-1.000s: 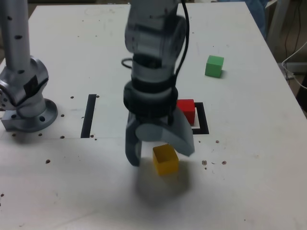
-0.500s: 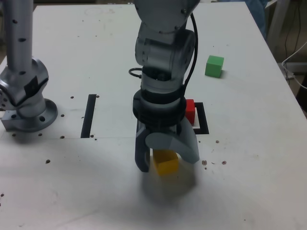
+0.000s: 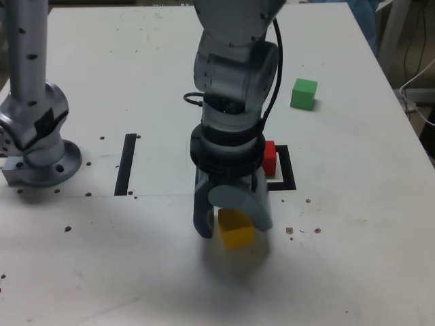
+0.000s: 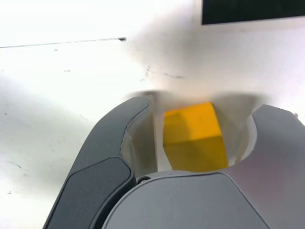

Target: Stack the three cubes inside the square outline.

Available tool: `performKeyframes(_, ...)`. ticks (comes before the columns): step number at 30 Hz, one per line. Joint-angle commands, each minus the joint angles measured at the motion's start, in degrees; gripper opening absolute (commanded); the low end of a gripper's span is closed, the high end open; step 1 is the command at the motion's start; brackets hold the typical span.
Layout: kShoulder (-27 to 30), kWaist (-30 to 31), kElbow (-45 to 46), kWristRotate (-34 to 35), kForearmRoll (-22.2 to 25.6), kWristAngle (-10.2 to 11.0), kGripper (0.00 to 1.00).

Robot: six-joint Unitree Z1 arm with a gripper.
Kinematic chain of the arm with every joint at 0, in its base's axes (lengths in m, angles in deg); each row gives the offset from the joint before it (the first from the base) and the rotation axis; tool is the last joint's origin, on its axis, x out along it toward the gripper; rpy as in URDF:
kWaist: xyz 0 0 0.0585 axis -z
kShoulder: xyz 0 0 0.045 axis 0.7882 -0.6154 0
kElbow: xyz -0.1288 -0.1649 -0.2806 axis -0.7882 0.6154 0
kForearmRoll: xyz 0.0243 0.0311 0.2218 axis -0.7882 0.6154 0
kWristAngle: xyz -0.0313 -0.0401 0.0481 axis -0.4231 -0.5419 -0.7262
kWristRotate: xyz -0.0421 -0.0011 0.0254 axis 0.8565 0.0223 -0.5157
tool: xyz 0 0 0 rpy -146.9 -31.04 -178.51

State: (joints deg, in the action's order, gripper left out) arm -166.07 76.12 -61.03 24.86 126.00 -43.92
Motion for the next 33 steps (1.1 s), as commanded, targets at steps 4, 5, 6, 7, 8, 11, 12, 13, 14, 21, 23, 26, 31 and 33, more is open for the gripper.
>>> performKeyframes(4,-0.1,-0.1,-1.0,0.1,1.4,-0.1,0.52)
performKeyframes(5,-0.1,-0.1,-1.1,0.1,1.7,-0.2,0.5)
performKeyframes(6,0.0,-0.1,-1.1,0.1,1.9,-0.3,0.47)
performKeyframes(7,0.0,-0.1,-1.1,0.2,2.1,-0.4,0.45)
performKeyframes(8,0.1,-0.1,-1.0,0.2,2.4,-0.6,0.43)
performKeyframes(11,0.4,-0.1,-0.8,0.6,3.0,-0.9,0.35)
performKeyframes(12,0.5,-0.1,-0.8,0.7,3.2,-0.9,0.34)
performKeyframes(13,0.6,-0.1,-0.7,0.8,3.3,-0.9,0.32)
performKeyframes(14,0.8,-0.1,-0.7,0.8,3.5,-0.9,0.3)
performKeyframes(21,2.9,-0.2,-2.2,0.0,6.4,0.3,0.24)
performKeyframes(23,3.9,-0.4,-3.2,-0.6,8.3,1.1,0.23)
performKeyframes(26,5.0,-1.6,-5.6,-2.3,12.0,1.9,0.22)
performKeyframes(31,5.7,-5.6,-10.3,-7.8,17.3,2.6,0.21)
performKeyframes(33,5.7,-7.7,-12.1,-10.7,18.7,3.3,0.21)
